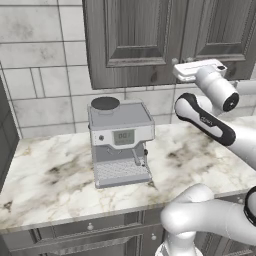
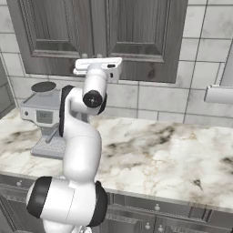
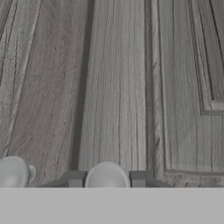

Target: Get the candle and the liquor from the cabinet and move them to the dining counter.

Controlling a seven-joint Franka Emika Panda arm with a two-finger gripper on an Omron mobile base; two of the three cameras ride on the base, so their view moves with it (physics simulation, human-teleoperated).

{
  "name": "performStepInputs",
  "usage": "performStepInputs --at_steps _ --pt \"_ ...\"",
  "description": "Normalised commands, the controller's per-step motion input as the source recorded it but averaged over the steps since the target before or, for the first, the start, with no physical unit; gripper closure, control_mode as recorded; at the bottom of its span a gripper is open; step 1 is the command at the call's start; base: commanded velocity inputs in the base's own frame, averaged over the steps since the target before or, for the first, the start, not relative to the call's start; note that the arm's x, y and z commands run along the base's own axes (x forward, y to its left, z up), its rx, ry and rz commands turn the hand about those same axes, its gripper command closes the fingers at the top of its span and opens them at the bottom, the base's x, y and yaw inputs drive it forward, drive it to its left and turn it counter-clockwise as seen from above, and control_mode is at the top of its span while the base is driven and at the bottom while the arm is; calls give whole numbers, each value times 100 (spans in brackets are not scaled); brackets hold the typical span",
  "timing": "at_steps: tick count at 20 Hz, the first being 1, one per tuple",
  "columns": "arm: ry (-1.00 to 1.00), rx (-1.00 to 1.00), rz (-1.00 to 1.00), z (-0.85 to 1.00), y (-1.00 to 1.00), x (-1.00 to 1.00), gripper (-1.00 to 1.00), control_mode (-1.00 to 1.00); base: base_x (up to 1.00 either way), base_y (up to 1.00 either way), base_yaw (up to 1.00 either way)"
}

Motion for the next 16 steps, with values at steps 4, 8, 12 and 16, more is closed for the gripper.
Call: performStepInputs --at_steps 4,8,12,16 --pt "0 -12 0 19 9 0 100 -100 0 0 0" --pt "0 -3 0 -1 -3 -18 100 -100 0 0 0" --pt "0 0 1 0 -40 -46 100 -100 0 0 0" --pt "0 0 6 9 -57 -70 100 -100 0 0 0"
